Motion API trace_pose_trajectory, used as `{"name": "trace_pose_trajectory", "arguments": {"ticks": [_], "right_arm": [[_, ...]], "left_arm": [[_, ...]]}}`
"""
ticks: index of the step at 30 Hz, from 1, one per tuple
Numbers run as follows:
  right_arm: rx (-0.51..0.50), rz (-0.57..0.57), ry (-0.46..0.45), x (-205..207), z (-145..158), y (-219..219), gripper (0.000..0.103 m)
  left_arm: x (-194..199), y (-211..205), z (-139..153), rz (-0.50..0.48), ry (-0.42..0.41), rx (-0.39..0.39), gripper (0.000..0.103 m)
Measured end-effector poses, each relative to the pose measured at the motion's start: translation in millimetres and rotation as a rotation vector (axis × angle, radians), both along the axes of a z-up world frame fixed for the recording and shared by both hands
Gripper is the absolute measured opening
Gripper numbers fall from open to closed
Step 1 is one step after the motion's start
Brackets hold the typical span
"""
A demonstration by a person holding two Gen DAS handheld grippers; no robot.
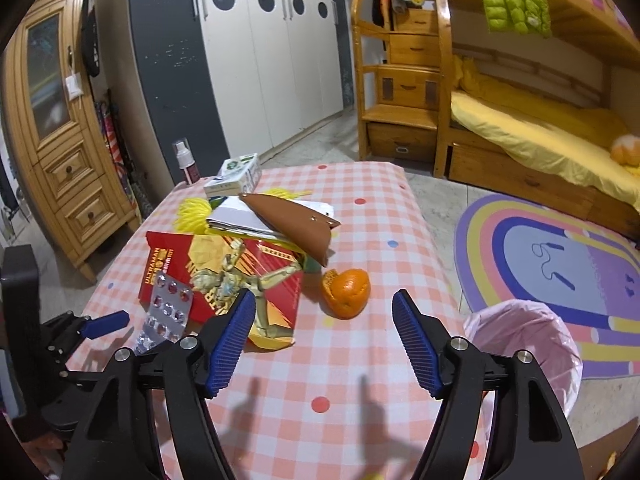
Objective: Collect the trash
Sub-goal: 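Move both tools back over the table toward the blister pack, then grasp the silver blister pack with the left tool while the right tool grasps the brown paper cone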
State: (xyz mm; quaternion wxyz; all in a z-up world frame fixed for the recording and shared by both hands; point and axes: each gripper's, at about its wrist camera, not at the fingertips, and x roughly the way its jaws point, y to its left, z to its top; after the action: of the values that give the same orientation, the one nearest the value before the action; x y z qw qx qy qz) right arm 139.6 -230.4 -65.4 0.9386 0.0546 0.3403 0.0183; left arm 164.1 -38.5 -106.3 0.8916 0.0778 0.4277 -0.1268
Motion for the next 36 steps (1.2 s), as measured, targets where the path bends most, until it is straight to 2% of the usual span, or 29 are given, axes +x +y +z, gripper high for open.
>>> {"name": "trace_pose_trajectory", "arguments": {"ticks": [5, 6, 9, 12, 19, 22, 25, 27, 29, 33, 36], "right_arm": [[0.004, -0.003, 0.005, 0.8, -1.4, -1.0, 0.071], [0.004, -0.002, 0.004, 0.3, -1.2, -1.3, 0.071], [0.004, -0.001, 0.001, -0.4, -1.2, -2.1, 0.071], [0.005, -0.003, 0.002, -0.4, -1.2, -2.1, 0.071], [0.001, -0.001, -0.001, 0.5, 0.5, -1.6, 0.072], [-0.023, 0.014, 0.004, 9.6, -0.1, 2.6, 0.071], [-0.018, 0.047, 0.01, 22.2, -0.1, 6.0, 0.063], [-0.026, 0.066, 0.018, 31.5, -1.3, 8.3, 0.048], [-0.029, 0.083, 0.029, 42.7, -3.3, 8.6, 0.043], [-0.031, 0.084, 0.063, 60.8, -10.8, 3.8, 0.041], [-0.015, 0.091, 0.092, 70.5, -16.9, -1.2, 0.041]], "left_arm": [[10.5, -3.7, -5.9, -0.006, 0.023, -0.013, 0.073], [12.0, -4.0, -7.1, -0.006, 0.027, -0.012, 0.071], [9.8, -6.4, -6.0, -0.017, 0.009, 0.009, 0.056], [4.0, -3.7, -2.1, -0.029, 0.009, -0.012, 0.056], [-19.2, 15.8, 42.2, 0.0, -0.174, -0.061, 0.055], [-13.4, 20.5, 53.4, 0.015, -0.198, -0.081, 0.055], [-2.9, 17.3, 56.7, 0.019, -0.193, -0.079, 0.055], [6.0, 13.4, 58.5, 0.009, -0.193, -0.067, 0.056], [14.3, 9.1, 59.9, -0.001, -0.203, -0.047, 0.056], [32.5, 3.3, 57.9, 0.0, -0.186, -0.033, 0.056], [37.8, 3.6, 55.1, 0.01, -0.156, -0.058, 0.056]]}}
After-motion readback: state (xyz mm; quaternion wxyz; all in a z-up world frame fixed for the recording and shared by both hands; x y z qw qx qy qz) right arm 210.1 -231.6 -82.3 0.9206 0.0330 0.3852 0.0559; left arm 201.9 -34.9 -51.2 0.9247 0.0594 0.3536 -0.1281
